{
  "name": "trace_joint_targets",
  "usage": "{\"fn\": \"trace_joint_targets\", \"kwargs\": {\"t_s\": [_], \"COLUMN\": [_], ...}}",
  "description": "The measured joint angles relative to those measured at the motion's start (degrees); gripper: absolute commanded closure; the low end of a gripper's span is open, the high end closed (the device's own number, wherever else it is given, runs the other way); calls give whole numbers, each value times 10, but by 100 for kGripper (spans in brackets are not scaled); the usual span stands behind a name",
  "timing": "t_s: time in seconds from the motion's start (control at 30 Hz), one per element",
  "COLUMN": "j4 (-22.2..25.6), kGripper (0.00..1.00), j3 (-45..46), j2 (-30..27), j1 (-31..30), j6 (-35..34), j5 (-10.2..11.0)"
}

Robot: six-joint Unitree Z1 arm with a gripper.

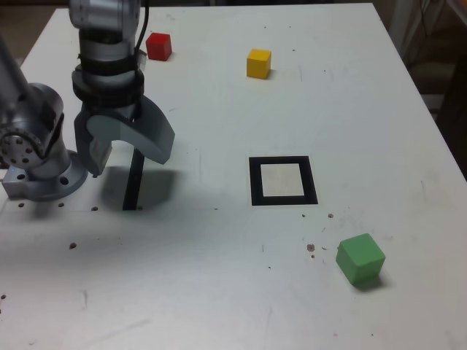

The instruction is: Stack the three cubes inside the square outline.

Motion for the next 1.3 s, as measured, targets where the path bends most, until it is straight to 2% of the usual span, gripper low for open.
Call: {"fn": "trace_joint_targets", "kwargs": {"t_s": [0.23, 0.4, 0.57, 0.87, 1.17, 1.3], "j4": [5, 17, 23, 25, 24, 21], "kGripper": [1, 1, 1, 1, 1, 0], "j3": [-1, -10, -17, -41, -51, -63], "j2": [0, 1, 5, 7, 8, 8], "j1": [0, 4, 35, 83, 125, 153], "j6": [0, 6, 29, 44, 92, 154], "j5": [0, 10, 29, 82, 107, 115]}}
